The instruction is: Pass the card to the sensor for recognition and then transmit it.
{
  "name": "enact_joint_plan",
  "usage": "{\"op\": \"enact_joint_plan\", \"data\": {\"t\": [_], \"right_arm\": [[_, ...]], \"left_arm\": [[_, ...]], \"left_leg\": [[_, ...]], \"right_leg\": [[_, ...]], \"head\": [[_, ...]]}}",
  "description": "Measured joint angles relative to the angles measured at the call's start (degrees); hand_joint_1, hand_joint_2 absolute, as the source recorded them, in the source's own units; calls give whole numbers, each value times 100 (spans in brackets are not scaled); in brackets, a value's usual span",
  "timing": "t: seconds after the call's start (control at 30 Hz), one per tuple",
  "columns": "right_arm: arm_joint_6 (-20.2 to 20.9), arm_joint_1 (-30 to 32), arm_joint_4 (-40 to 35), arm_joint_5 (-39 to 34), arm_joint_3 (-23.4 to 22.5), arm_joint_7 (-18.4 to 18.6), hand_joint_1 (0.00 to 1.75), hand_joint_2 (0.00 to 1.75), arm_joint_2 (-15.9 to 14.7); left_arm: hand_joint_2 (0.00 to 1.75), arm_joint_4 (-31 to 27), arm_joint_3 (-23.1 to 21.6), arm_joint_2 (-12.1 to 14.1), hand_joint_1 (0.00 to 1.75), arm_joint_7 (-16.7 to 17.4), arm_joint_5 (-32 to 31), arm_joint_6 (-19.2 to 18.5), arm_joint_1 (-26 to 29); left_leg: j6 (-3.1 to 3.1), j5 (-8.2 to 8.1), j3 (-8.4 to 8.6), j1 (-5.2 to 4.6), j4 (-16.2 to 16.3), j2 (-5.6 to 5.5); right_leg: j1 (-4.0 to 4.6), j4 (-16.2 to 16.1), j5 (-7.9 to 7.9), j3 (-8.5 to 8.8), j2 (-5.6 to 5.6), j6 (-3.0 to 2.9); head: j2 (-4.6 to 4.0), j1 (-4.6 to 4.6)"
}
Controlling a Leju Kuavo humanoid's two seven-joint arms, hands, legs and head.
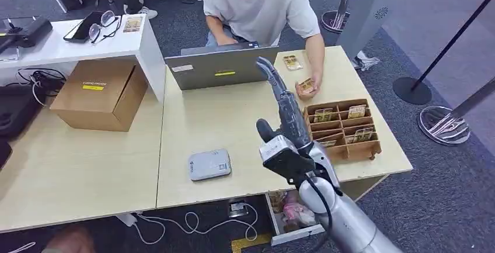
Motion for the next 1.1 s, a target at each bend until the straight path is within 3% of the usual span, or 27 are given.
{"op": "enact_joint_plan", "data": {"t": [0.17,0.43,0.53,0.77,1.1], "right_arm": [[-646,-182,454,988,-11,79,0,0,-259],[-957,-216,664,1484,-33,217,0,0,-415],[-1344,-214,931,2244,-98,510,0,0,-695],[-1433,-109,1134,3120,-168,890,0,0,-907],[-1361,138,1219,3527,-437,1049,0,0,-1160]], "left_arm": [[0,26,63,-7,0,-42,-7,15,9],[0,37,74,-9,0,-90,-48,13,9],[0,48,74,-7,0,-142,-162,-61,7],[0,48,74,46,0,-146,-184,-208,8],[0,48,72,68,0,-142,-188,-230,8]], "left_leg": [[0,0,0,0,1,0],[1,-1,0,0,1,-1],[1,-1,0,0,1,-1],[1,-1,0,0,1,-1],[3,-3,-3,0,1,-4]], "right_leg": [[-1,0,1,0,-1,1],[-1,-1,0,-1,-1,1],[0,-1,0,-1,1,1],[0,-1,0,-1,0,1],[-1,-2,-1,-1,-5,1]], "head": [[0,0],[0,2],[0,0],[0,0],[0,0]]}}
